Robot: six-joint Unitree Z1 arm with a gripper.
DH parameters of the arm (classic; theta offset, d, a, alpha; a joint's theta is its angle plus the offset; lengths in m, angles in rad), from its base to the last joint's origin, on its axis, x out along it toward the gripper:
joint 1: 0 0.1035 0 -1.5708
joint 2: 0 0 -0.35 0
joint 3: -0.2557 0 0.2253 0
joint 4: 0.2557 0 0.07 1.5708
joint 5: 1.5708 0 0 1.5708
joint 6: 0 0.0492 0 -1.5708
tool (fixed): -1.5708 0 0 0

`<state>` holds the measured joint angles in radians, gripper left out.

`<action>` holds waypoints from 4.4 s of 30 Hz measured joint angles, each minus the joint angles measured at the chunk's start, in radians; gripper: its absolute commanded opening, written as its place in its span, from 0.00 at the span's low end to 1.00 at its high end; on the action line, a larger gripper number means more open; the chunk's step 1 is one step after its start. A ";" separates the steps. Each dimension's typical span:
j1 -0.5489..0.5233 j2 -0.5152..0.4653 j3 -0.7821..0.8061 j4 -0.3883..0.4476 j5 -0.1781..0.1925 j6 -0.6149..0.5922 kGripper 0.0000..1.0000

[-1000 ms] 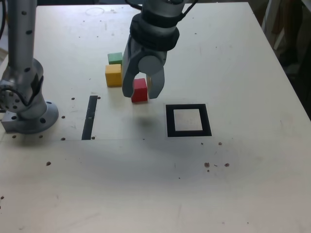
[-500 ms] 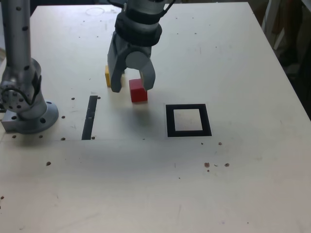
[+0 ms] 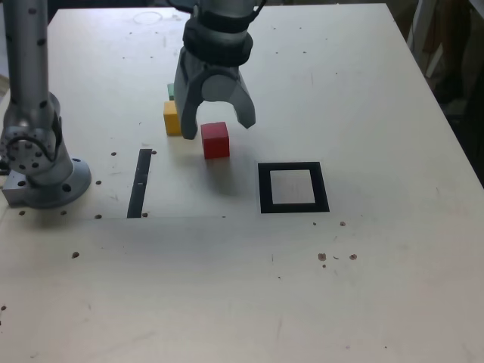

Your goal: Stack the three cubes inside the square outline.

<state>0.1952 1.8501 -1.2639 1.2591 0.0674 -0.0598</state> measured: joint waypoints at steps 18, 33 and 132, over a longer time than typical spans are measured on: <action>0.092 0.078 0.086 -0.126 -0.032 0.092 0.88; 0.109 0.089 0.098 -0.172 -0.015 0.102 0.38; -0.190 0.175 -0.258 0.040 -0.035 0.063 0.99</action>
<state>0.0048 2.0249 -1.5220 1.2986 0.0328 0.0032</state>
